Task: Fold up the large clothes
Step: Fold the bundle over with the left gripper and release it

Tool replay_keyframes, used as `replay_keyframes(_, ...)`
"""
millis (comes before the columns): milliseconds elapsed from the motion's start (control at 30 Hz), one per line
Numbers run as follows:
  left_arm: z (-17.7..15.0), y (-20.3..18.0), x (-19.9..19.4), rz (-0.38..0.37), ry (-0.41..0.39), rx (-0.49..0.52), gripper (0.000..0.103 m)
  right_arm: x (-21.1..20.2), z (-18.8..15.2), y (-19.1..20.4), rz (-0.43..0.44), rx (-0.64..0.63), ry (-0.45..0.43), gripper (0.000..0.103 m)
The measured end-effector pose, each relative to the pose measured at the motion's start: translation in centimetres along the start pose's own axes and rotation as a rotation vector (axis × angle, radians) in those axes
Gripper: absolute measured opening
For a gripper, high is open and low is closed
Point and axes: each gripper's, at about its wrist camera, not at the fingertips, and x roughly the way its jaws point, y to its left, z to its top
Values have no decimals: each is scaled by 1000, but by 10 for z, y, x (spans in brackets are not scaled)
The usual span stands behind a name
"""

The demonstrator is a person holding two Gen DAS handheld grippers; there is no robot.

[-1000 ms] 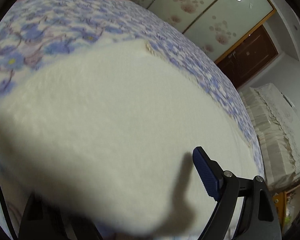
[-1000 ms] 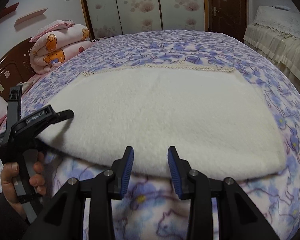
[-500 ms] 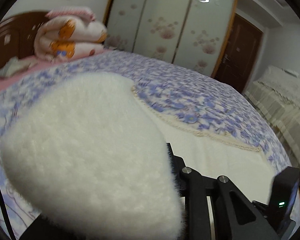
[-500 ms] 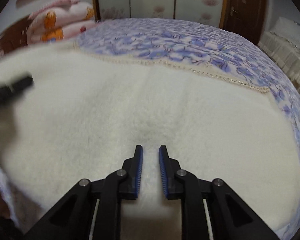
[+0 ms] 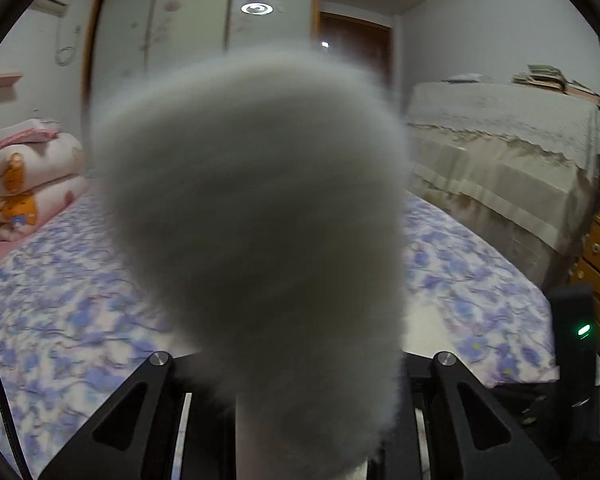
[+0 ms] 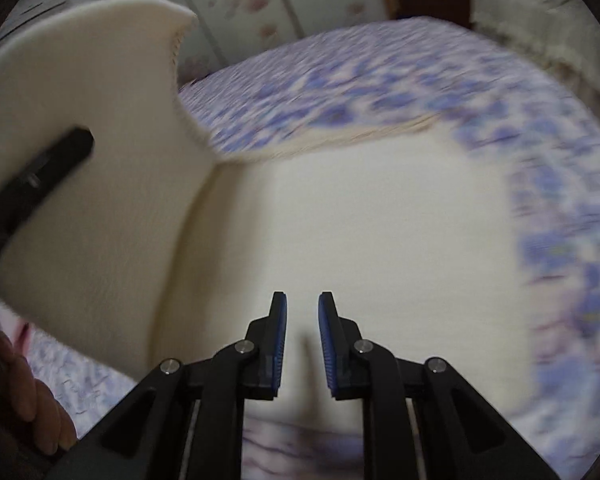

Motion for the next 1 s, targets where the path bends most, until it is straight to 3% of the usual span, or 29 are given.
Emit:
replay_keyframes(67,-6,-31,16,-43,9,29,21,-22,-3,-33,-70,18,-25,17)
replay_keyframes(167,-29,-83,51,-69,89,142,21,-38,-17,-72,-139,52,-11,17)
replay_keyframes(233,-60,-115,83,-47,222,260,23,-39,-28,-87,-162,70,19,17)
replay_keyframes(300,-87,-131,92,10,249,366,26,-37,-38,-98,-167,95,54,17)
replay_keyframes(367,-98,-138,84,37,208,447,38,-37,-43,-104,-162,117,69,17)
replay_keyframes(400,-97,-136,81,20,218,451,53,-36,-45,-106,-151,129,76,17)
replay_keyframes(433,-93,-132,76,-22,241,438,69,-37,-47,-106,-143,138,80,18)
replay_keyframes(467,-88,-127,69,-61,253,419,73,-37,-45,-107,-128,151,82,19)
replay_keyframes(600,-58,-102,30,-159,285,366,75,-48,-35,-110,-91,160,50,20)
replay_keyframes(667,-44,-82,8,-210,291,301,79,-57,-26,-110,-74,164,18,26)
replay_keyframes(733,-29,-58,-15,-211,273,226,88,-70,-18,-108,-41,179,-21,34)
replay_keyframes(833,-21,-16,-31,-202,272,92,90,-82,-2,-103,39,196,-59,44)
replay_keyframes(933,-23,22,-17,-126,313,1,90,-76,12,-90,91,168,-39,62)
replay_keyframes(1000,-31,44,2,-80,383,-57,90,-58,23,-78,114,139,7,62)
